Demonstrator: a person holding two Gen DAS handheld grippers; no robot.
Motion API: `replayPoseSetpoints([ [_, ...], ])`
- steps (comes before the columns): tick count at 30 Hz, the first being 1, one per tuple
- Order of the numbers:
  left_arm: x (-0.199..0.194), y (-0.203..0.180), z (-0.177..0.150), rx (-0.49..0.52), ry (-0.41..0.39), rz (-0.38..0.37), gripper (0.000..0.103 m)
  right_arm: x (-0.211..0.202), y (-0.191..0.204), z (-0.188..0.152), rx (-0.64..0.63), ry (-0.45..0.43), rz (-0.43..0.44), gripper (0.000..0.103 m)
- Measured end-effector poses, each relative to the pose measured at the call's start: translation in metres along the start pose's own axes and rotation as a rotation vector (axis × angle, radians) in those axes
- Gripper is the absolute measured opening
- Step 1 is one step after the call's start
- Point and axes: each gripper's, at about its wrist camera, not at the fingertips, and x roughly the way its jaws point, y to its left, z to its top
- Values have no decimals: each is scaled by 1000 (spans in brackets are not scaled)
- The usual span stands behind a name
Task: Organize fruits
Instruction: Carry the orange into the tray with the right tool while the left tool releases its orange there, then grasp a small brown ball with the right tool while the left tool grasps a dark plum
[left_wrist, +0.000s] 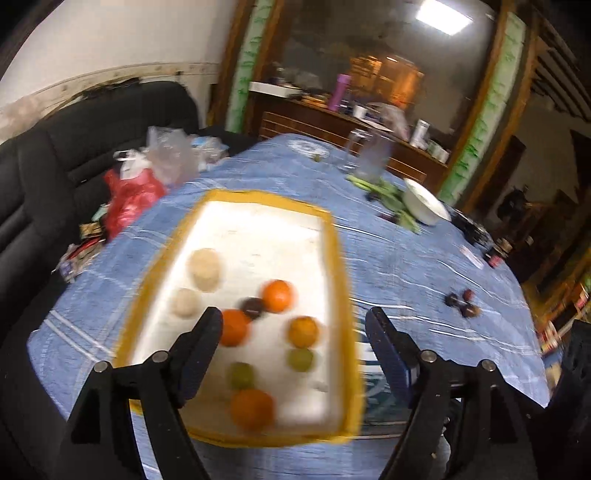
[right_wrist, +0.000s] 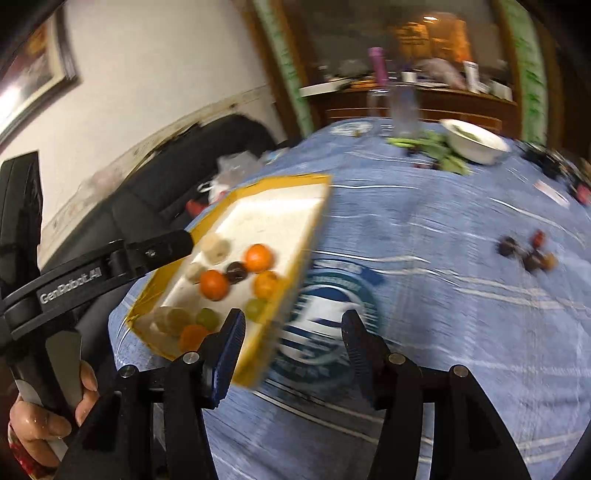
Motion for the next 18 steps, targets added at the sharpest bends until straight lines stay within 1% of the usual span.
replayPoseSetpoints([
  [3, -1, -35, -7, 81, 17, -35, 79, -21, -24, -6, 57, -29, -46, 60],
  [5, -6, -56, -14, 142, 18, -45, 80, -33, -42, -11, 105, -52, -67, 60],
  [7, -16, -73, -21, 196, 4, -44, 80, -42, -61, -16, 162, -65, -65, 60],
  [9, -26, -83, -24, 231, -16, -32, 80, -50, -73, -21, 197, -74, -66, 59],
  [12, -42, -93, -27, 264, -55, -2, 84, -62, -91, -29, 235, -87, -76, 59],
  [15, -54, -100, -29, 283, -88, 20, 86, -77, -111, -37, 258, -105, -97, 59],
  [18, -58, -106, -30, 289, -89, 18, 87, -92, -134, -45, 273, -115, -138, 59],
])
